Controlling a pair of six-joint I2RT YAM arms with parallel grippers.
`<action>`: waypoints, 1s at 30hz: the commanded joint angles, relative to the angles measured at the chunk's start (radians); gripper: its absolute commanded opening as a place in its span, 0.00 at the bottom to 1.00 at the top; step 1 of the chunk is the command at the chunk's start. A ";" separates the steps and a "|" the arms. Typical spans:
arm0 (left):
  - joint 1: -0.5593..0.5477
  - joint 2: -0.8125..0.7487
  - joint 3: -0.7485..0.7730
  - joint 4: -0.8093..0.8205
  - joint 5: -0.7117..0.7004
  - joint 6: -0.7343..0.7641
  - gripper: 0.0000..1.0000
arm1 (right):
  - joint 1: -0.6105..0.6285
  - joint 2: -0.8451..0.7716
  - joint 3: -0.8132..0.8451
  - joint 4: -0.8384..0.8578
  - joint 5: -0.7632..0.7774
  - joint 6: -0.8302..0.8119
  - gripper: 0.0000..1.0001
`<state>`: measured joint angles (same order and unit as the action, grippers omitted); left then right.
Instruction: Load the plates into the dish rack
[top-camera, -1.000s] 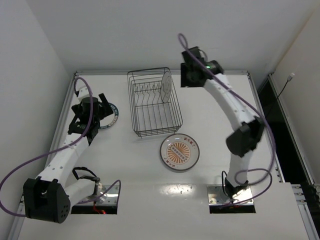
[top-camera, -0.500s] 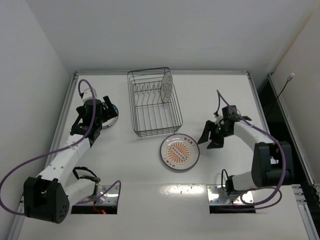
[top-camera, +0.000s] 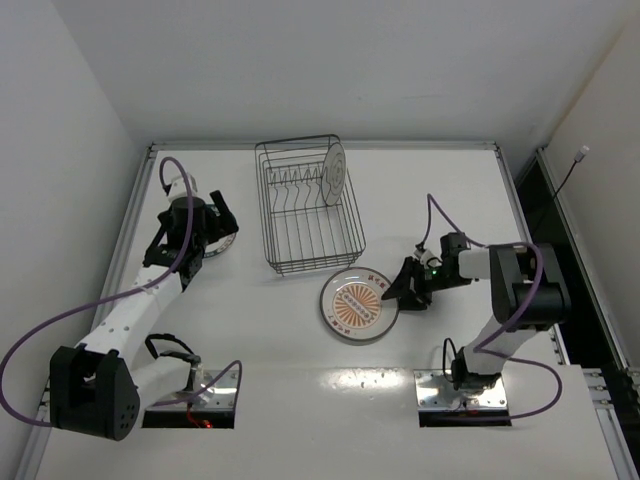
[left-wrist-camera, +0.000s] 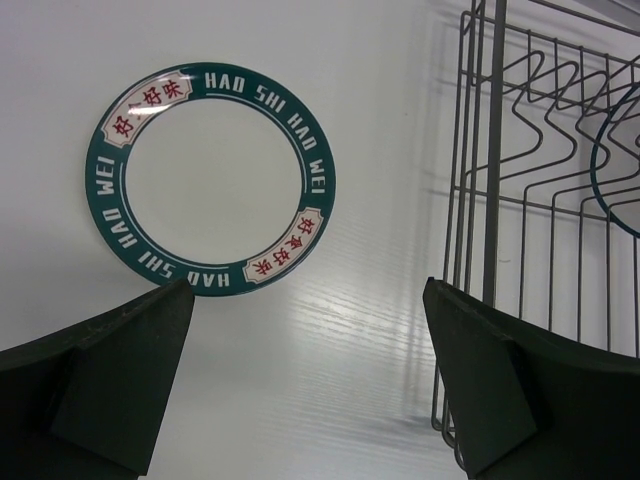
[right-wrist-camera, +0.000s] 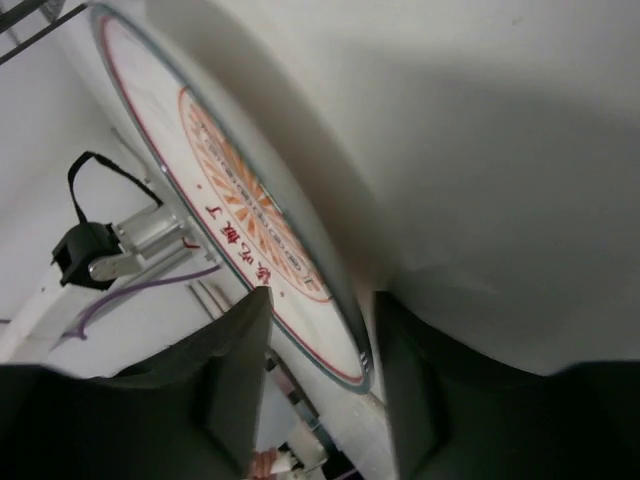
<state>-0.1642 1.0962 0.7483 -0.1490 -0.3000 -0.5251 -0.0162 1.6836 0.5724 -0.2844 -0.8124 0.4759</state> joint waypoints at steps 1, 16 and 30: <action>-0.006 0.007 0.049 0.019 -0.005 0.008 0.99 | 0.013 0.100 -0.036 0.148 0.036 -0.071 0.40; -0.006 -0.021 0.060 0.000 -0.036 -0.001 0.99 | 0.058 -0.283 0.144 -0.476 0.358 -0.134 0.00; -0.015 -0.059 0.094 -0.100 -0.036 -0.032 0.99 | 0.126 -0.360 1.194 -0.756 0.843 0.095 0.00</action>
<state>-0.1646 1.0702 0.8158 -0.2379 -0.3370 -0.5327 0.0559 1.2621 1.6310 -1.0790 -0.0860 0.4770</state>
